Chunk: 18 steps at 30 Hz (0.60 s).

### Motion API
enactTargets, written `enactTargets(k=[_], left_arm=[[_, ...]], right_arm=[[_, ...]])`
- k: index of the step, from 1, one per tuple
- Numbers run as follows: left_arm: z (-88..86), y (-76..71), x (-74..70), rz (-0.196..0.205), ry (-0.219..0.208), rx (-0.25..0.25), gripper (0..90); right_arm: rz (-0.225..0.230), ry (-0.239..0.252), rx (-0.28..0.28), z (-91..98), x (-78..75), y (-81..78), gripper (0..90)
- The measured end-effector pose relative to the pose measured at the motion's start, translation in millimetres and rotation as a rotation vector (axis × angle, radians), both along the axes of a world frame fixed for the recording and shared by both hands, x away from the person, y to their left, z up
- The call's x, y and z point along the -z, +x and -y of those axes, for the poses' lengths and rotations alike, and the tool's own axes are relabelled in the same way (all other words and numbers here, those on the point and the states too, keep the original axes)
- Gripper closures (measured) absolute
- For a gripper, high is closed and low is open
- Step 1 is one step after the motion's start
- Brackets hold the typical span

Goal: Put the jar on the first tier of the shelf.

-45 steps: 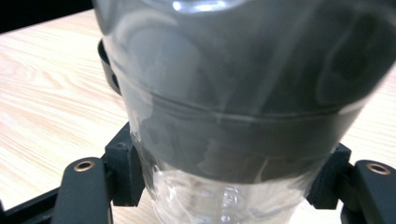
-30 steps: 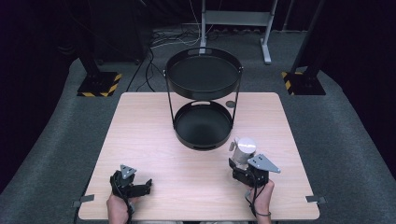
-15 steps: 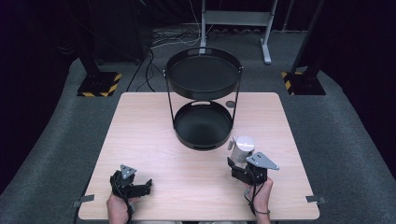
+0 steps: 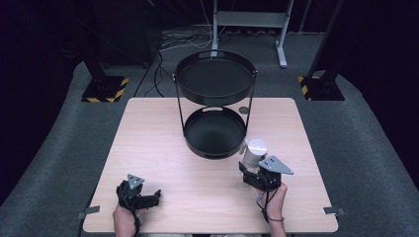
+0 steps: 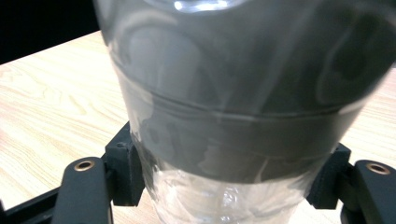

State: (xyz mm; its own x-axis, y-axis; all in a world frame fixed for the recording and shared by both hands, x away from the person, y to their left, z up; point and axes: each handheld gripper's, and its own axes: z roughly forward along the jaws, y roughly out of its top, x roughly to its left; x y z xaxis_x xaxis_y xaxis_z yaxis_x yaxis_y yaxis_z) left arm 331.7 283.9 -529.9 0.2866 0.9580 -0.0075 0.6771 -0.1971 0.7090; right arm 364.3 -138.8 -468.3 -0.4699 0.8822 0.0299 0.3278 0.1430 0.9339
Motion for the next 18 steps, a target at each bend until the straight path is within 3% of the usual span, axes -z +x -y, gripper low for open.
enactTargets(k=[18], left_arm=[[0.1,0.1,0.0,0.001,0.0,0.0,0.0]], right_arm=[[0.008,0.008,-0.003,-1.7,-4.9,6.5,29.6]])
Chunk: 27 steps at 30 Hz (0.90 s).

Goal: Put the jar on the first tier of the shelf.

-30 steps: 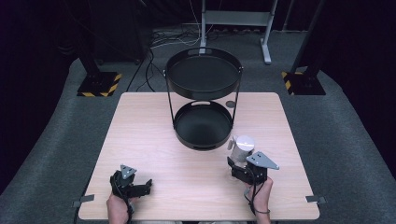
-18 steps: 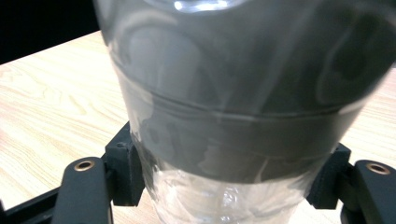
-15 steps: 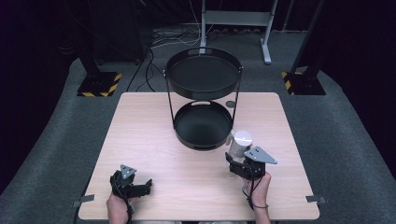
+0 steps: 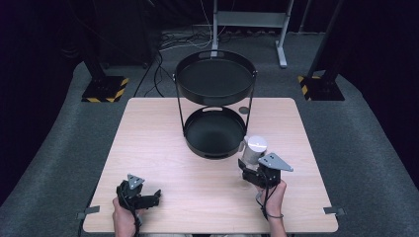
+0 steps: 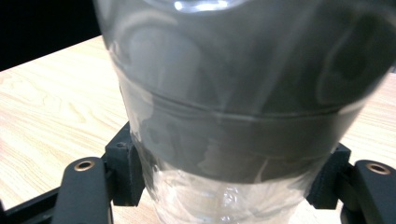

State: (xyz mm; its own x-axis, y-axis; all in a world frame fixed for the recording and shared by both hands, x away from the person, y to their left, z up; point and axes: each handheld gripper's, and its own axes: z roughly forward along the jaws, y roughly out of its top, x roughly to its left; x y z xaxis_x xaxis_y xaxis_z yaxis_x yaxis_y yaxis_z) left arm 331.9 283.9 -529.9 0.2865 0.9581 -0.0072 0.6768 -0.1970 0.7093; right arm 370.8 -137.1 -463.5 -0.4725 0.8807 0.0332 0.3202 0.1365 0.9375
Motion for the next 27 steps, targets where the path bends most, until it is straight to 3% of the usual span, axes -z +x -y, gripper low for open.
enactTargets(k=[27], left_arm=[[-0.2,0.0,0.0,0.0,-0.001,-0.005,0.0]], right_arm=[[0.007,0.018,-0.013,-7.6,-13.1,15.0,29.6]])
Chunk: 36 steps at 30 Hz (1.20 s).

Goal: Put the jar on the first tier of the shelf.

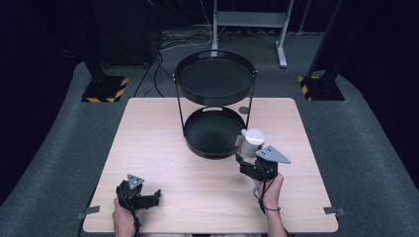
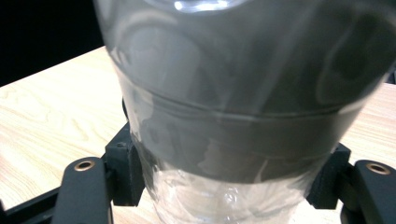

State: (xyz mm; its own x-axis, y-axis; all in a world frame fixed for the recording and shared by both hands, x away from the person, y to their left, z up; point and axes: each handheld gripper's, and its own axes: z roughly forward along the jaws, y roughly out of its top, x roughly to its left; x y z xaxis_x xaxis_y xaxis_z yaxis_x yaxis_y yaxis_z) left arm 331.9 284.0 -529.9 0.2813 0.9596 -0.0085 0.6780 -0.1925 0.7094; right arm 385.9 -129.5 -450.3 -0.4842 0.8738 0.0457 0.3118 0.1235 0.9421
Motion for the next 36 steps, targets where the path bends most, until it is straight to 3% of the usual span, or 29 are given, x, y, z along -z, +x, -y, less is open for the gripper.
enactTargets(k=[36], left_arm=[[-0.4,0.0,-0.1,-0.001,0.002,-0.006,0.0]], right_arm=[[0.011,-0.003,-0.018,-21.8,-20.4,26.9,29.7]])
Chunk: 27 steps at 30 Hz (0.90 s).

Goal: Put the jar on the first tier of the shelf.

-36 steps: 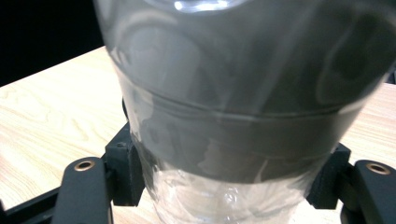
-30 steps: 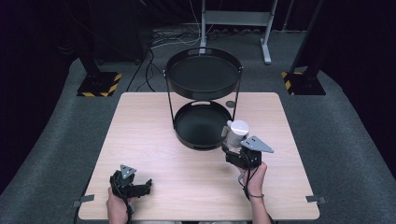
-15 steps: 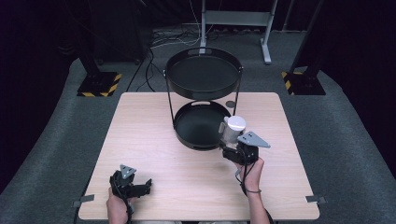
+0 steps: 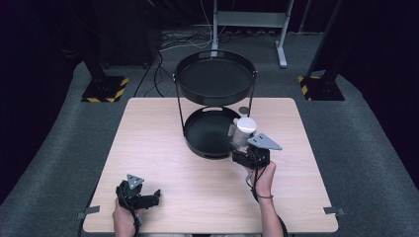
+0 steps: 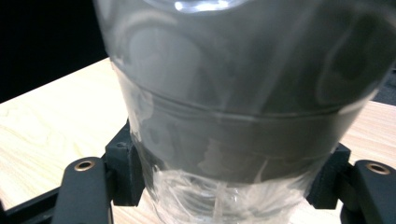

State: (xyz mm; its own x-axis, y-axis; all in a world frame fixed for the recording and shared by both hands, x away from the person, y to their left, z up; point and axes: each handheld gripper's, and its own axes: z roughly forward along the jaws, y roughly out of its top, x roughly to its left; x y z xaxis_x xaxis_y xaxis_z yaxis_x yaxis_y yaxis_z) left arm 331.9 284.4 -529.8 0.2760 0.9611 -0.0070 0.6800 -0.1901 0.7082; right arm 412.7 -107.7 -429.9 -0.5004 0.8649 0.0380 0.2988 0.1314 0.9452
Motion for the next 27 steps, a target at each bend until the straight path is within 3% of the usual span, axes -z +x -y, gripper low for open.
enactTargets(k=[27], left_arm=[[0.0,0.0,0.0,0.0,0.0,0.0,0.0]], right_arm=[[0.001,0.002,-0.007,-22.6,-7.3,22.4,29.7]])
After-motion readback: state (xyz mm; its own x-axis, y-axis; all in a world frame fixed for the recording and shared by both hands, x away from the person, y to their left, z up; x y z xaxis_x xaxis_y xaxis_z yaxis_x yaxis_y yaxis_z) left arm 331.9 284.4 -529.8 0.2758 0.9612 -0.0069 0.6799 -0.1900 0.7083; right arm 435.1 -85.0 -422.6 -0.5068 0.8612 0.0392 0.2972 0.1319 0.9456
